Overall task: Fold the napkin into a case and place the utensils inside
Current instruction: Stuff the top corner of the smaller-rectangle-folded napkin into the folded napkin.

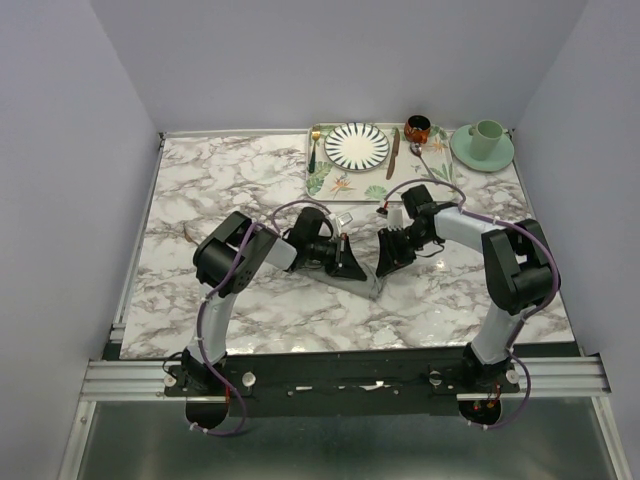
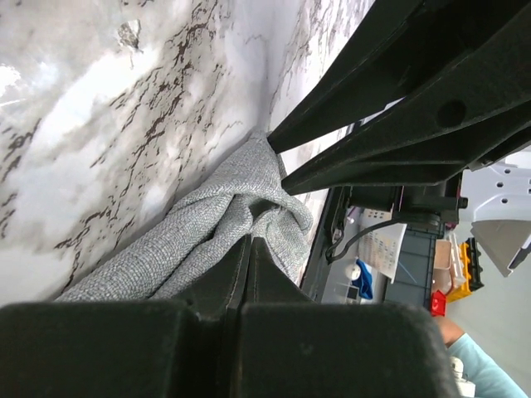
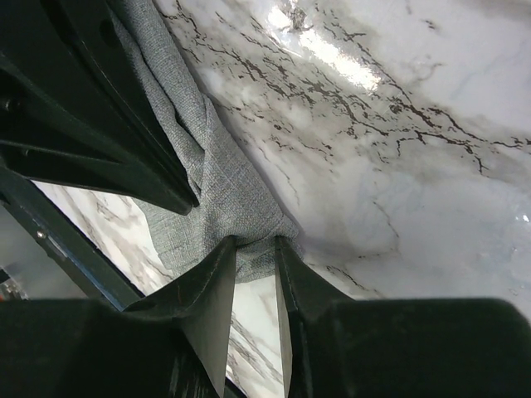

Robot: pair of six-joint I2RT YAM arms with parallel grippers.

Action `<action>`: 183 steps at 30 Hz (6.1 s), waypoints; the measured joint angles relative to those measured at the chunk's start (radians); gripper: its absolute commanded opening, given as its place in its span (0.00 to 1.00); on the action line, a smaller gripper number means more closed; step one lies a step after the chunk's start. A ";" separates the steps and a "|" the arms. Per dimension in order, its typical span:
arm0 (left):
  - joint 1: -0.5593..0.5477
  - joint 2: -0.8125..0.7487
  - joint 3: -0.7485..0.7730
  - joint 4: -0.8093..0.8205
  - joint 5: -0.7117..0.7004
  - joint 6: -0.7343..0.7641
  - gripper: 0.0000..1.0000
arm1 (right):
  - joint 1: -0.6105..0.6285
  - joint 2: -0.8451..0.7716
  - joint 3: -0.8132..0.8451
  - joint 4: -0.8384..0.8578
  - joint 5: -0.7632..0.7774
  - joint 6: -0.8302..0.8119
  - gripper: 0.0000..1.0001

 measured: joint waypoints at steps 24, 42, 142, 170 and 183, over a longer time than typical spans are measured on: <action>-0.058 -0.030 0.029 -0.092 -0.138 0.008 0.00 | -0.005 -0.038 -0.040 0.017 -0.022 0.004 0.43; -0.053 -0.083 -0.036 -0.027 -0.170 0.005 0.00 | -0.024 -0.107 -0.035 -0.025 -0.035 0.005 0.34; -0.046 -0.107 -0.068 -0.105 -0.170 -0.021 0.00 | 0.017 0.012 -0.003 0.011 0.019 0.030 0.47; 0.005 -0.210 -0.051 -0.164 -0.167 0.016 0.10 | 0.106 0.002 0.035 -0.040 0.182 -0.031 0.37; 0.170 -0.384 -0.158 -0.341 -0.144 0.219 0.00 | 0.153 -0.023 0.024 -0.032 0.245 -0.089 0.38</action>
